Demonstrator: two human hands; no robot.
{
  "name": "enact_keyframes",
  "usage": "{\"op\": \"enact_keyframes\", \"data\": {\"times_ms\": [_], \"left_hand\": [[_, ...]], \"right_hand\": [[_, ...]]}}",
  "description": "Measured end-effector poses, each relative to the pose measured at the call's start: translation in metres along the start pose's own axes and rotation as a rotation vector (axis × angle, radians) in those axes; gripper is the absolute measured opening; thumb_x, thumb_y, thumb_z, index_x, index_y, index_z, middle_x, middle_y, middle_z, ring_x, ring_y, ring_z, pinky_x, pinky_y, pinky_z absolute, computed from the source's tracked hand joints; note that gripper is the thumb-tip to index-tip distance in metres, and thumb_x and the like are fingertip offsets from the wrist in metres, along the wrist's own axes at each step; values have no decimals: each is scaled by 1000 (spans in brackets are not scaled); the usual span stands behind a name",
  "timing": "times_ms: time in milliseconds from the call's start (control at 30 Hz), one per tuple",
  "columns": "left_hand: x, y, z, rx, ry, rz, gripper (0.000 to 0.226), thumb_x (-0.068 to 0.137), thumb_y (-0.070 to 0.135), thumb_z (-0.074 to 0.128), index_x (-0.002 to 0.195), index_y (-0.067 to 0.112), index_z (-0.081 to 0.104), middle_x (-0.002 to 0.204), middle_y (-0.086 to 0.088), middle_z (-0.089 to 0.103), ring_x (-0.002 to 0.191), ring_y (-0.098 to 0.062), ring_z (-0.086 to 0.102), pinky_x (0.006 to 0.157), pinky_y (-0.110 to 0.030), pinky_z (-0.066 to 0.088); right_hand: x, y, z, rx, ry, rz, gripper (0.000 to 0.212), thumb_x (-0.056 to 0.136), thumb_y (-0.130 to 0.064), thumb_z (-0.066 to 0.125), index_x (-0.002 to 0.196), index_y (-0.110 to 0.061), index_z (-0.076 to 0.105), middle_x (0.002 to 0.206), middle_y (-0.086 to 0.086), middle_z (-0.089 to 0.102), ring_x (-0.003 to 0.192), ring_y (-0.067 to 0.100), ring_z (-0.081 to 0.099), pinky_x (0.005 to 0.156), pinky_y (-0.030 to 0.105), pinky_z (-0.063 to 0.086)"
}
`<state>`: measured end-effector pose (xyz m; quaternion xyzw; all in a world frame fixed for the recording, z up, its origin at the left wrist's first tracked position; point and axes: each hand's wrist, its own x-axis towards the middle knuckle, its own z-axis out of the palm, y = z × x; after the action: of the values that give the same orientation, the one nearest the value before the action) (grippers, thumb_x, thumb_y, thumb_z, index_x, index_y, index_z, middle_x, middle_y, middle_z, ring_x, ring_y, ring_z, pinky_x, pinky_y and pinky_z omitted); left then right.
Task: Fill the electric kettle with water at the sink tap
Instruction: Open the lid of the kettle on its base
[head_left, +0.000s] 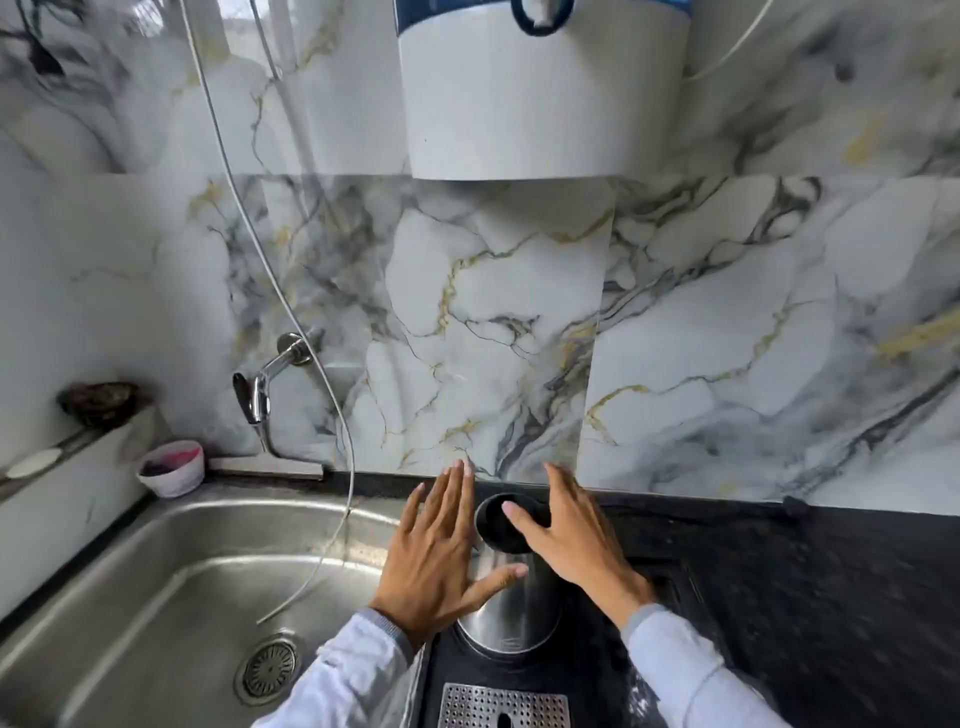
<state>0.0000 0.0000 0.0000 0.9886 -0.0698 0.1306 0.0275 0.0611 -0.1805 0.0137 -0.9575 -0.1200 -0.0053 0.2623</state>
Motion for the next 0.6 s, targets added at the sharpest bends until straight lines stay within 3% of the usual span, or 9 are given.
{"op": "enact_keyframes", "data": {"times_ms": [67, 133, 233, 333, 467, 533, 600], "left_hand": [[6, -2, 12, -6, -78, -23, 125, 74, 97, 13, 157, 4, 2, 168, -14, 1, 156, -27, 6, 128, -50, 15], [10, -5, 24, 25, -102, -35, 127, 73, 97, 13, 156, 1, 13, 167, -17, 12, 155, -30, 14, 126, -54, 21], [13, -2, 41, 25, -151, -52, 127, 74, 96, 18, 154, -1, 19, 165, -19, 16, 153, -32, 18, 125, -55, 23], [13, -1, 46, 9, -152, -82, 125, 75, 96, 18, 148, -3, 38, 158, -21, 37, 146, -33, 39, 115, -57, 41], [13, -1, 50, 7, -91, -71, 124, 75, 96, 19, 148, -3, 39, 157, -20, 39, 145, -32, 40, 115, -58, 40], [12, 0, 50, 3, -101, -80, 124, 74, 96, 20, 150, -2, 34, 160, -18, 34, 148, -31, 34, 118, -57, 35], [12, -1, 52, 3, -111, -82, 127, 73, 97, 18, 153, 0, 25, 164, -17, 24, 152, -30, 25, 123, -56, 27]], "right_hand": [[10, -1, 8, -95, -36, 39, 78, 98, -67, 60, 156, -16, 49, 161, 10, 56, 150, 32, 49, 126, 48, 34], [16, -5, 9, -181, -80, 67, 66, 94, -65, 64, 142, -19, 60, 149, 10, 64, 141, 35, 56, 119, 49, 41], [27, -8, 10, -200, -134, 69, 55, 95, -57, 63, 133, -17, 61, 144, 13, 62, 137, 40, 55, 114, 51, 44], [30, -7, 8, -229, -182, 49, 48, 98, -55, 56, 127, -18, 61, 141, 14, 60, 136, 40, 54, 110, 51, 43], [39, 10, -9, 67, -158, 12, 35, 96, -48, 56, 99, -16, 70, 111, 11, 75, 109, 34, 68, 93, 45, 55], [43, 24, -18, 260, -250, 36, 30, 102, -42, 55, 110, -19, 72, 113, 1, 75, 110, 22, 68, 94, 42, 55], [42, 34, -26, 475, -402, 111, 31, 98, -44, 55, 120, -30, 73, 116, -12, 74, 114, 10, 66, 95, 31, 47]]}}
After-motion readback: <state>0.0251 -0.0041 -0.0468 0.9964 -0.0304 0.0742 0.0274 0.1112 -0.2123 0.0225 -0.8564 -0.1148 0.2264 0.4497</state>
